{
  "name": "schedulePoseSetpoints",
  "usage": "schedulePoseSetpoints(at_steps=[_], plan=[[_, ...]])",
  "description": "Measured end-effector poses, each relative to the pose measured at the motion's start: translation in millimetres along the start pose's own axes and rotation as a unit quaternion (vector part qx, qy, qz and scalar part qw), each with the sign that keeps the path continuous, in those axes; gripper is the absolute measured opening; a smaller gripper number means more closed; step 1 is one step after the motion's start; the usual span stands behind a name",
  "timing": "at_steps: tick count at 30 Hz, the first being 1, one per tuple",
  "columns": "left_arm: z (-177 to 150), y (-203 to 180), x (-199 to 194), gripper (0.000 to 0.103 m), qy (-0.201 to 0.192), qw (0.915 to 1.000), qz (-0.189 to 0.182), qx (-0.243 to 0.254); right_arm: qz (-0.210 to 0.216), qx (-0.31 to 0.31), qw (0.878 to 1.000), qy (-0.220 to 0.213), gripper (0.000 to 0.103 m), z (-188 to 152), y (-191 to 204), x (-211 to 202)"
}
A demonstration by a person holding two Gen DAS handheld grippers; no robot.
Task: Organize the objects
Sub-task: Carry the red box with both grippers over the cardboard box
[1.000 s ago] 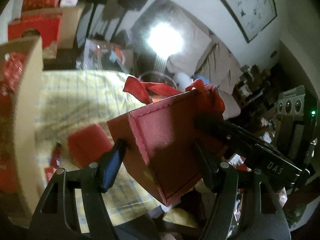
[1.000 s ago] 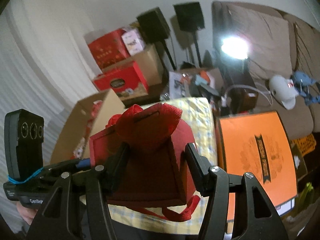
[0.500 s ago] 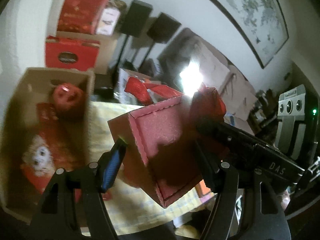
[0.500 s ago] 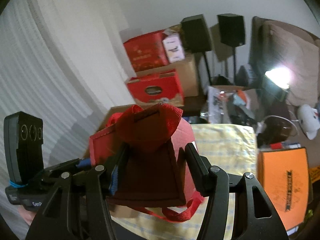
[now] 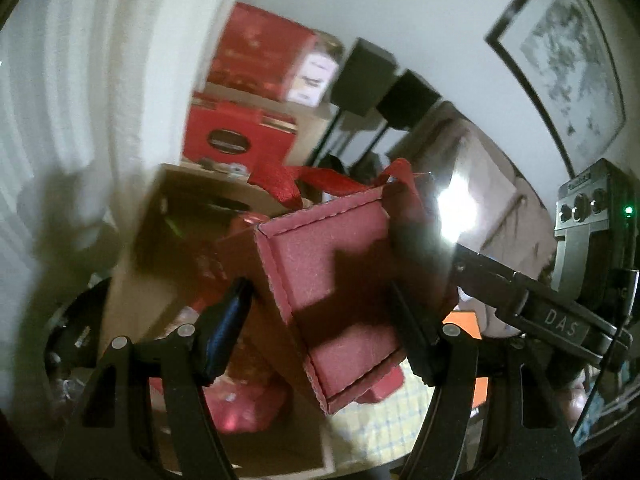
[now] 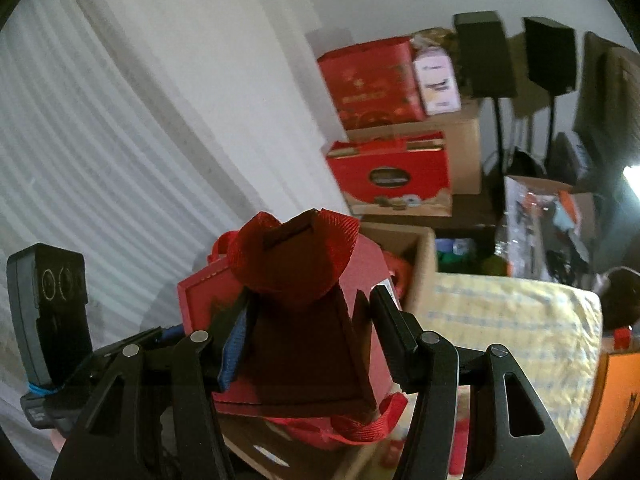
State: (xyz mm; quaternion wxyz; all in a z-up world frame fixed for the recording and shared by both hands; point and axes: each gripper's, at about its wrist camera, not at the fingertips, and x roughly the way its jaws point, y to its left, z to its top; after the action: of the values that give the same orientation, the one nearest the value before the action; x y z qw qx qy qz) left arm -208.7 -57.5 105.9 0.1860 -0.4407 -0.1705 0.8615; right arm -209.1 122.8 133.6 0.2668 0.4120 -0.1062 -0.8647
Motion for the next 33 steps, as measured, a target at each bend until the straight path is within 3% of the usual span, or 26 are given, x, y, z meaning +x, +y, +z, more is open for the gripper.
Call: schedulePoseSetpoints(at_steps=[9,21,27,33], plan=[[52,58,24,0.067,0.01,0.9985,0.048,-0.027,0.046,0.048,0.997,0.038,0.057,31,-2,76],[81,100,93,0.065,0.045,0.9932,0.101,-0.037,0.083,0.135,0.985,0.068,0.057,43,-50,168],[87,93,105,0.065,0.038,0.9913,0.126,-0.007,0.109,0.156,0.979,0.069,0.057,43,-70,185],[81,79,116,0.065,0.044,0.9913,0.124,0.01,0.11,0.17,0.976,0.076,0.057,38,-91,182]])
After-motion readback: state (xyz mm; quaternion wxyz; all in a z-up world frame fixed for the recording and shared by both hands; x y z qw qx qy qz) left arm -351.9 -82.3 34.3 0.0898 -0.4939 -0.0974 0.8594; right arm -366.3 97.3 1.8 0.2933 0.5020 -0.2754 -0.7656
